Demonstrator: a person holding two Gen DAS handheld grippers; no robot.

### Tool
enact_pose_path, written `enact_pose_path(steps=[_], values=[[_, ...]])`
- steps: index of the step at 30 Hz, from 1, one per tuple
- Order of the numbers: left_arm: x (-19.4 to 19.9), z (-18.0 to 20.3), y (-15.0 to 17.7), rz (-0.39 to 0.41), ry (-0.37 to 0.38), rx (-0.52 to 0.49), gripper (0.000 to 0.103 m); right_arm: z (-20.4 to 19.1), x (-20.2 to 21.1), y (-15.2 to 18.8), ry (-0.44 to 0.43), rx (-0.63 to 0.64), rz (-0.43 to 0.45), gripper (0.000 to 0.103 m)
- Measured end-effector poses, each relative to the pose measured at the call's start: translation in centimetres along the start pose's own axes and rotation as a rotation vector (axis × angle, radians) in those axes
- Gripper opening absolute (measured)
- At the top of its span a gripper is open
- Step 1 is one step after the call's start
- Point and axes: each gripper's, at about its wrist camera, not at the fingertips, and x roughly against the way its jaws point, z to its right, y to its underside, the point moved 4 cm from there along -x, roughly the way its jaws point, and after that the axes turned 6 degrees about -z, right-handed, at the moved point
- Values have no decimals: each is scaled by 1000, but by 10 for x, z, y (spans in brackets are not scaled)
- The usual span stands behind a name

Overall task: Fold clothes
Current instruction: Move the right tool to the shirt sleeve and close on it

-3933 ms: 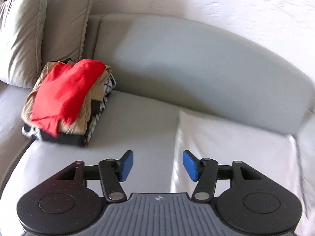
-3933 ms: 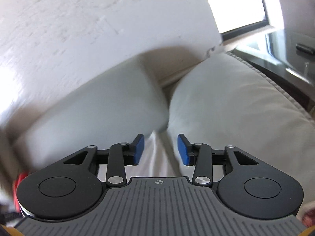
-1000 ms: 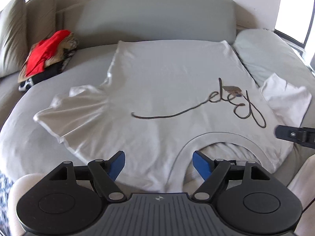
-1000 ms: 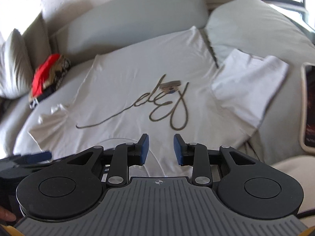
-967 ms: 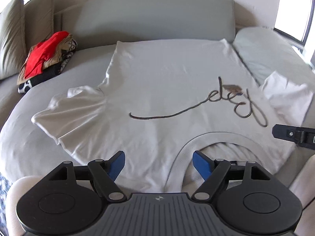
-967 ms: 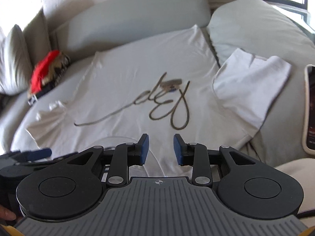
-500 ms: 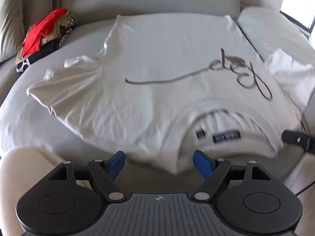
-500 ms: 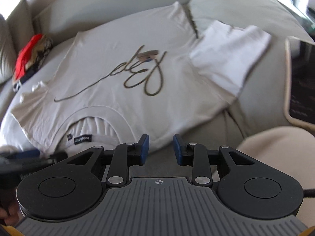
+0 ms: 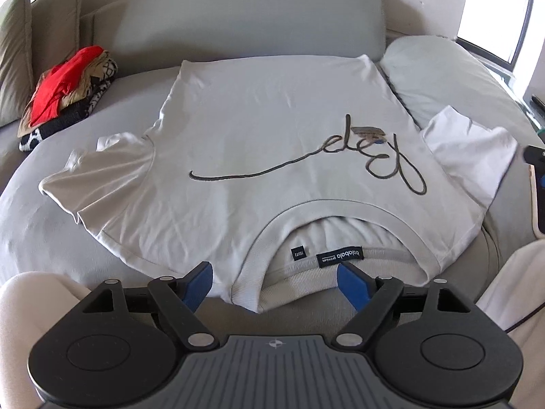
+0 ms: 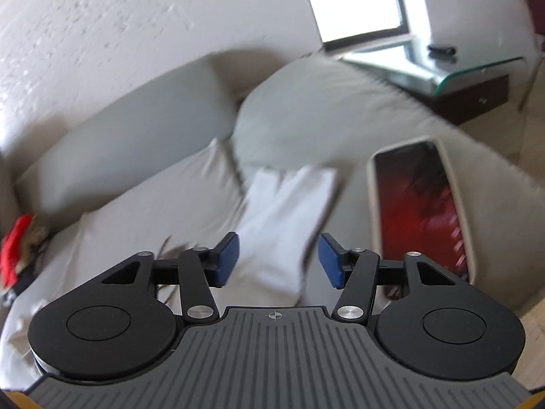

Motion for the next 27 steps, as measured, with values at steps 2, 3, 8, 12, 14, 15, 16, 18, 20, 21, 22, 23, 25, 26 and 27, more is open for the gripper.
enact_pose_path(steps=[2, 3, 8, 12, 14, 15, 16, 18, 20, 21, 22, 23, 25, 26, 27], values=[[-1, 1, -1, 1, 4, 10, 81, 8, -7, -10, 13, 16, 32, 53], [-1, 2, -2, 3, 8, 7, 81, 10, -12, -15, 25, 30, 42, 50], [-3, 11, -9, 15, 29, -8, 81, 20, -48, -35, 39, 41, 1, 35], [-5, 16, -15, 20, 32, -10, 81, 26, -70, -40, 63, 40, -40, 34], [-7, 17, -18, 19, 25, -11, 81, 28, -79, -42, 75, 41, -59, 34], [-9, 17, -19, 17, 24, -8, 81, 29, -85, -43, 81, 38, -77, 34], [-10, 16, -20, 14, 23, -2, 81, 30, -91, -43, 85, 33, -99, 34], [-12, 15, -22, 9, 21, 8, 81, 32, -101, -43, 85, 23, -124, 34], [-14, 14, -23, 6, 21, 11, 81, 34, -106, -44, 85, 8, -125, 33], [-14, 14, -23, 5, 21, 11, 81, 34, -108, -46, 83, 7, -124, 31], [-15, 13, -22, 3, 21, 11, 81, 33, -109, -47, 87, 16, -125, 23], [-15, 12, -22, 2, 22, 13, 81, 31, -111, -48, 92, 26, -126, 20], [-16, 11, -21, -2, 27, 19, 81, 27, -115, -49, 112, 52, -137, 15], [-16, 10, -21, -3, 28, 21, 81, 25, -116, -49, 128, 68, -140, 15], [-16, 9, -21, -2, 29, 23, 81, 22, -116, -49, 144, 83, -143, 13]])
